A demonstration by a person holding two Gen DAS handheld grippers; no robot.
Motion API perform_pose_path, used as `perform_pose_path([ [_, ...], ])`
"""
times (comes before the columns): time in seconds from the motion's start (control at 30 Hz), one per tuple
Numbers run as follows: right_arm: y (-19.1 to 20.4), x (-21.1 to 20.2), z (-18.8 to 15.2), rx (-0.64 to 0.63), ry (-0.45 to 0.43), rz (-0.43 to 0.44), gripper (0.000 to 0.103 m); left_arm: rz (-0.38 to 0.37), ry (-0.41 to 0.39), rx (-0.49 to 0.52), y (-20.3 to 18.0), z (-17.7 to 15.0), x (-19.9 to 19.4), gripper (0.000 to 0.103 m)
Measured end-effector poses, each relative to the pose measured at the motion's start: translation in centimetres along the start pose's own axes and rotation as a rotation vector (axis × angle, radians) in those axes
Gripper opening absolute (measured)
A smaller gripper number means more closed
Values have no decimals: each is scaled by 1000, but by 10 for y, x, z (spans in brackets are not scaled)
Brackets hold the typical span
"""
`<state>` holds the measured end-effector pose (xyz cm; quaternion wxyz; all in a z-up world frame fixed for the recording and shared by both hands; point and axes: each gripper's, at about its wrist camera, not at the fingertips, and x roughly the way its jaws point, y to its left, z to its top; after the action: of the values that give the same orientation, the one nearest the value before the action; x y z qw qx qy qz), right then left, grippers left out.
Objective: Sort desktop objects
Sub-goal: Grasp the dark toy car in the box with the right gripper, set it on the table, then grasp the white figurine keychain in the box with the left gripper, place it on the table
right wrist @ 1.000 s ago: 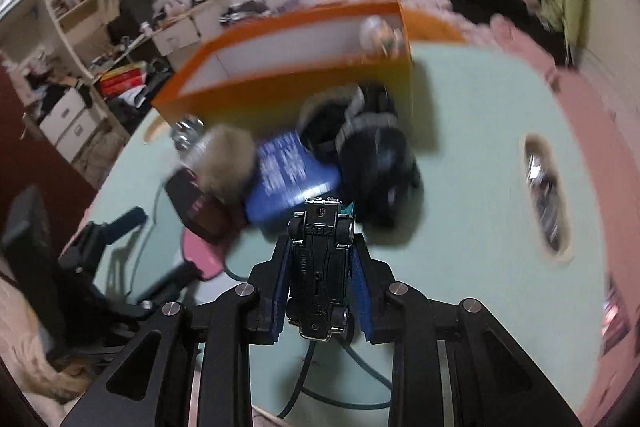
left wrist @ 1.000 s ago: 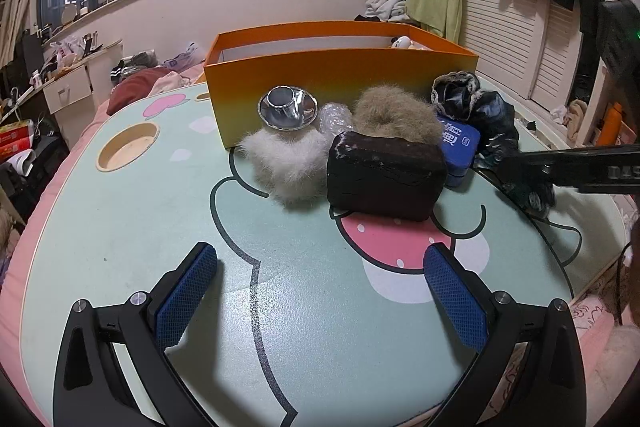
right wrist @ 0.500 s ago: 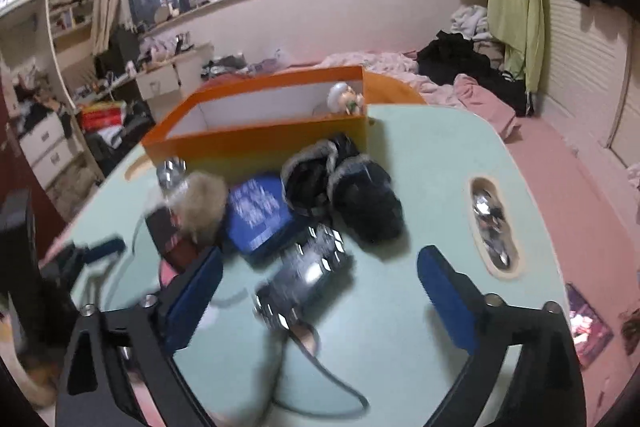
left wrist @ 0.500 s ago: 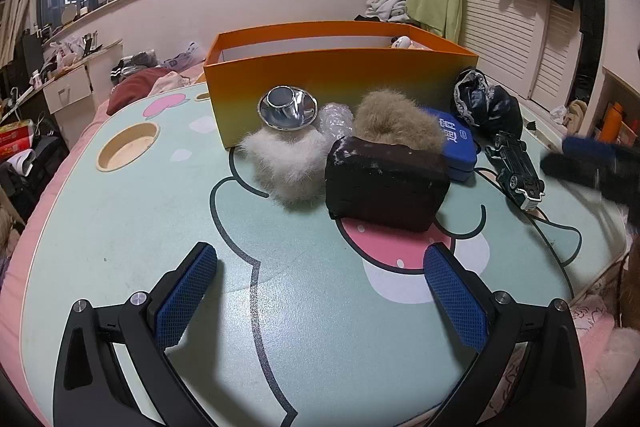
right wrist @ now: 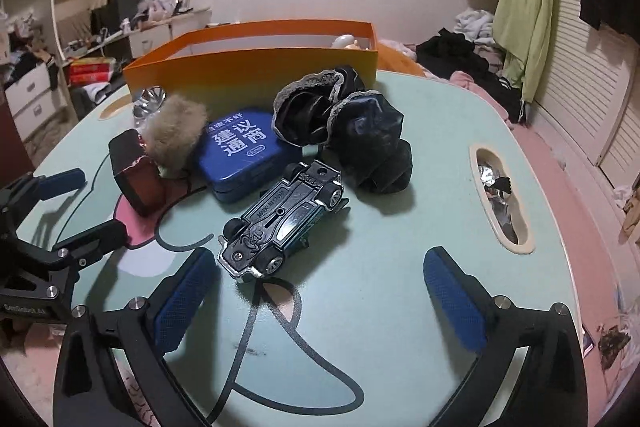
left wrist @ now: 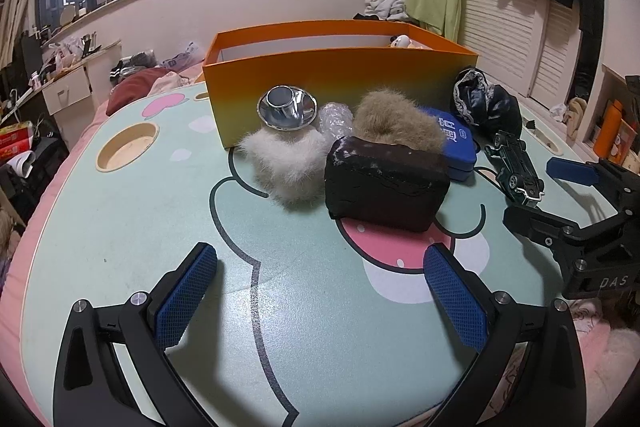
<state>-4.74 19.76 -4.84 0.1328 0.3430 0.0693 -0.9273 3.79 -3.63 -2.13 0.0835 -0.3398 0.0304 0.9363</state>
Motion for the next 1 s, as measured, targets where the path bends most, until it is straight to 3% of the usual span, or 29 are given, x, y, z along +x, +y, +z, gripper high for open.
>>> perform_pose_path([
  [0.1, 2, -8, 0, -2, -4, 6, 103, 4, 6, 4, 3, 3, -3, 102],
  [0.17, 3, -11, 1, -6, -10, 10, 103, -4, -15, 2, 6, 9, -12, 96],
  [0.3, 4, -13, 0, -14, -21, 20, 103, -44, -115, -10, 10, 41, -43, 86],
  [0.37, 5, -15, 5, -16, -24, 19, 103, -76, -160, -13, 10, 64, -55, 74],
  [0.4, 5, -16, 4, -16, -26, 20, 103, -93, -165, -6, 7, 79, -56, 73],
  [0.47, 4, -16, 8, -17, -26, 21, 103, -134, -100, 75, -9, 113, -43, 73],
  [0.6, 4, -18, 7, -21, -28, 23, 103, -117, -42, 155, -38, 164, -2, 72],
  [0.63, 4, -19, 7, -23, -29, 25, 103, -118, -21, 156, -44, 174, 11, 66],
  [0.7, 4, -20, 7, -25, -30, 28, 103, -142, 63, 138, -55, 194, 47, 57],
  [0.87, 3, -21, 8, -26, -31, 32, 103, -148, 216, 129, -82, 212, 112, 56],
  [1.0, 4, -21, 7, -28, -33, 35, 103, -193, 318, -12, -82, 219, 148, 56],
])
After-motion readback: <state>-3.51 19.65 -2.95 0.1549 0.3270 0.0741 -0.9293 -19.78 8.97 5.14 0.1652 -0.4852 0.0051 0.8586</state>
